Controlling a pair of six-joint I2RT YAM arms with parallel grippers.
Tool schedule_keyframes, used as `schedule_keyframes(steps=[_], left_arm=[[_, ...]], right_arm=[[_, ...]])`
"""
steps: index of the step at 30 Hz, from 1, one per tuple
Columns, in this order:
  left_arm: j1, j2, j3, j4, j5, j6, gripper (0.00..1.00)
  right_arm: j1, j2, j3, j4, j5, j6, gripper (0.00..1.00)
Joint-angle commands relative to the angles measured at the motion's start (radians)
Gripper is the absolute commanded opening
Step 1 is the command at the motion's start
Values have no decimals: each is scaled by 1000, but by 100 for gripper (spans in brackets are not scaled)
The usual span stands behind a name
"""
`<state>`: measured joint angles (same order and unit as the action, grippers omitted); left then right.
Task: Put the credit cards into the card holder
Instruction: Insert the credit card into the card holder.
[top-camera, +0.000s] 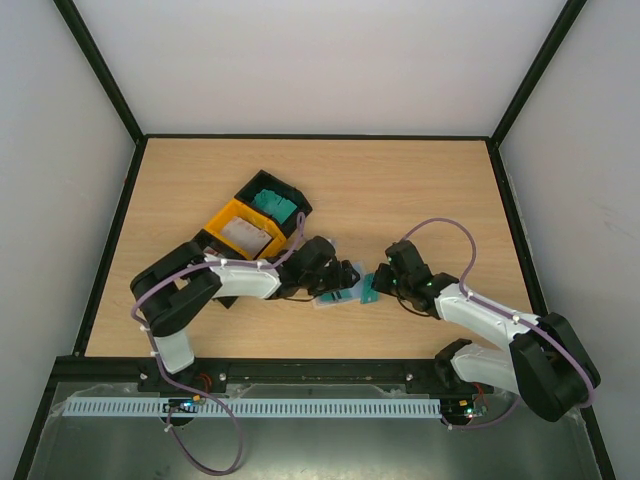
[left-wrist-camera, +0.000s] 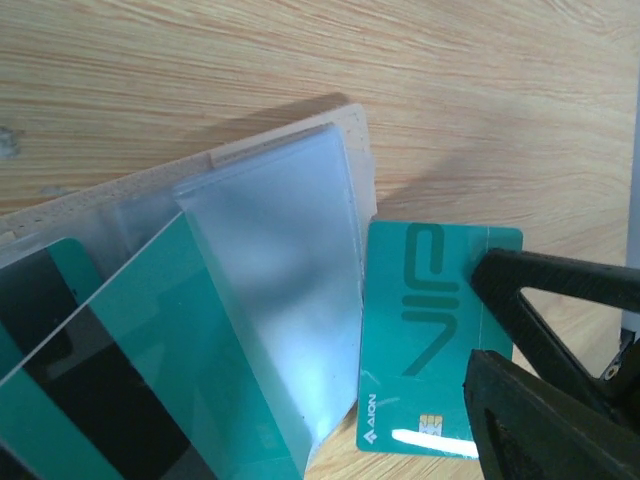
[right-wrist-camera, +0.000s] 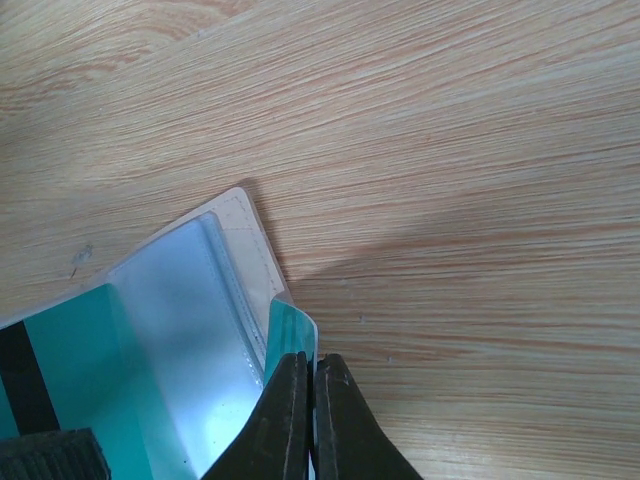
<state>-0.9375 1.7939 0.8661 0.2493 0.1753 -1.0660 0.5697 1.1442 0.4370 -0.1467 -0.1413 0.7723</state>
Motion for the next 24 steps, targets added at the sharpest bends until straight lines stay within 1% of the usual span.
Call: schedule_keyframes(steps=[1, 4, 9, 13, 15, 20, 24], left_arm=[[-2, -32, -22, -179, -38, 17, 82], [4, -61, -39, -170, -17, 3, 86], [33, -105, -83, -131, 43, -35, 89], [46, -141, -110, -126, 47, -54, 90], [48, -144, -115, -127, 45, -56, 89], [45, -101, -99, -122, 64, -36, 80], [38, -55, -68, -140, 84, -6, 78]], right_arm=[[2, -9, -23, -42, 8, 5, 2], [2, -11, -20, -41, 0, 8, 2], [2, -15, -25, -35, -14, 13, 2], [2, -21, -24, -29, -18, 17, 2], [2, -21, -24, -26, -20, 18, 2], [2, -13, -24, -21, -23, 15, 2], [2, -3, -26, -12, -27, 15, 2]])
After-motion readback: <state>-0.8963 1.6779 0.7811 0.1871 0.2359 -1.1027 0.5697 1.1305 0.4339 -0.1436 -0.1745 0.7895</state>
